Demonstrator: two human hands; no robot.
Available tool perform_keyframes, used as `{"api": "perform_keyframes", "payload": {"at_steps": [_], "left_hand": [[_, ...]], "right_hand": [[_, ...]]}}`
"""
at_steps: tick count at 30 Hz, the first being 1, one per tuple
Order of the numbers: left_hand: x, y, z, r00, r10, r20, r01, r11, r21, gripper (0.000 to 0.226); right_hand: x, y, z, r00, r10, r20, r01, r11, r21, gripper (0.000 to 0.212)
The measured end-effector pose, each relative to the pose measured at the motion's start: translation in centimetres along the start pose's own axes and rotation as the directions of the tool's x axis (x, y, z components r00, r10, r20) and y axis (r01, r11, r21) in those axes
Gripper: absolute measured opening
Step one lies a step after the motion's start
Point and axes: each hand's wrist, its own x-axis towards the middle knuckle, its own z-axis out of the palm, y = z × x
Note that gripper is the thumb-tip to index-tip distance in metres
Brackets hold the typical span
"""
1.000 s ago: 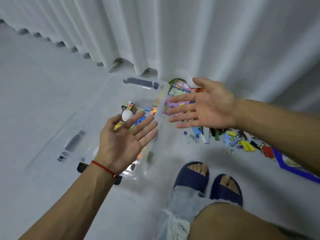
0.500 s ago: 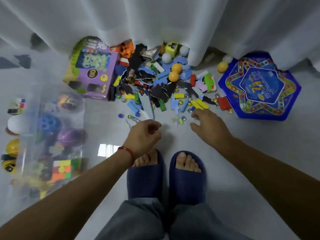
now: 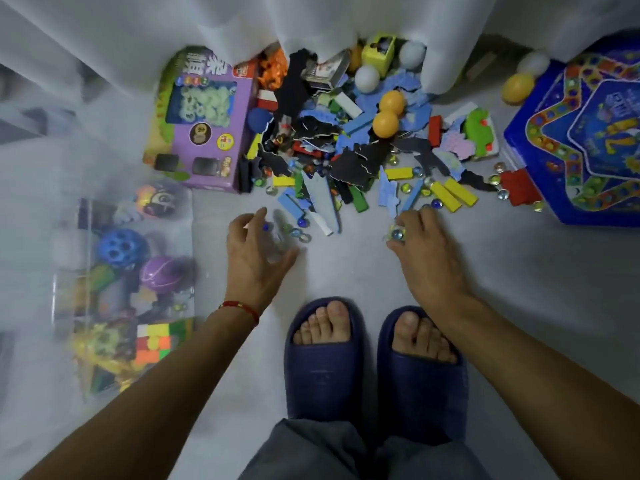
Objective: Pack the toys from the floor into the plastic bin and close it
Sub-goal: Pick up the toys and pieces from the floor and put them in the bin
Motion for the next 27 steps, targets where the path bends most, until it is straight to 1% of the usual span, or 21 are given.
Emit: {"api": "perform_keyframes", "payload": {"at_steps": [1,3,6,9,11,13,15,17,19,21,23,25,27], "left_hand": [[0.3,0.0,0.2,1.0,0.026,0.018,-0.026,1.0,-0.011,0.075],[0.7,0.2,0.7,0.997,0.077,0.016,-0.077,0.997,0.013,0.064],[1.0,0.1,1.4,0.992,0.12,-0.043,-0.118,0.992,0.053,0.044],[1.0,-0.2,1.5,0.987,0.135,-0.088,-0.13,0.99,0.059,0.034],[0.9,-0.4,1.5,0.986,0.127,-0.105,-0.122,0.991,0.053,0.029],[0.7,-0.4,1.6,0.985,0.124,-0.116,-0.12,0.992,0.04,0.024],[0.5,-0.3,1.7,0.986,0.11,-0.123,-0.106,0.994,0.038,0.021],[0.3,-0.2,1.8,0.989,0.087,-0.123,-0.083,0.996,0.044,0.019],[0.1,-0.2,2.0,0.989,0.086,-0.117,-0.081,0.995,0.054,0.017],[-0.2,-0.3,2.0,0.987,0.115,-0.114,-0.107,0.991,0.078,0.015],[-0.5,-0.5,2.1,0.987,0.123,-0.103,-0.113,0.989,0.1,0.015],[-0.9,-0.7,2.1,0.991,0.097,-0.094,-0.088,0.991,0.098,0.015],[-1.1,-0.7,2.1,0.991,0.09,-0.102,-0.08,0.992,0.102,0.015]], "right_hand": [[0.1,0.2,-0.1,0.999,0.013,0.033,-0.014,1.0,0.022,0.032],[0.0,0.3,-0.1,0.997,-0.001,0.076,-0.001,0.999,0.036,0.032],[-0.1,0.2,-0.4,0.995,-0.007,0.098,0.005,1.0,0.014,0.034],[0.1,0.1,-0.8,0.992,0.001,0.13,-0.002,1.0,0.003,0.033],[0.0,-0.1,-1.1,0.985,-0.063,0.163,0.076,0.994,-0.078,0.033],[-0.2,-0.2,-1.4,0.97,-0.131,0.206,0.167,0.971,-0.173,0.044],[-0.5,-0.5,-1.7,0.952,-0.159,0.261,0.22,0.949,-0.224,0.058],[-1.0,-1.1,-1.9,0.941,-0.186,0.284,0.25,0.945,-0.21,0.058],[-1.6,-2.4,-1.9,0.928,-0.235,0.287,0.271,0.958,-0.092,0.05],[-2.1,-3.9,-1.7,0.895,-0.302,0.328,0.3,0.952,0.059,0.043],[-2.2,-4.9,-1.7,0.83,-0.374,0.415,0.352,0.927,0.131,0.041],[-2.0,-5.3,-1.6,0.77,-0.437,0.465,0.433,0.893,0.124,0.051],[-1.5,-5.2,-1.4,0.723,-0.474,0.503,0.514,0.855,0.068,0.063]]}}
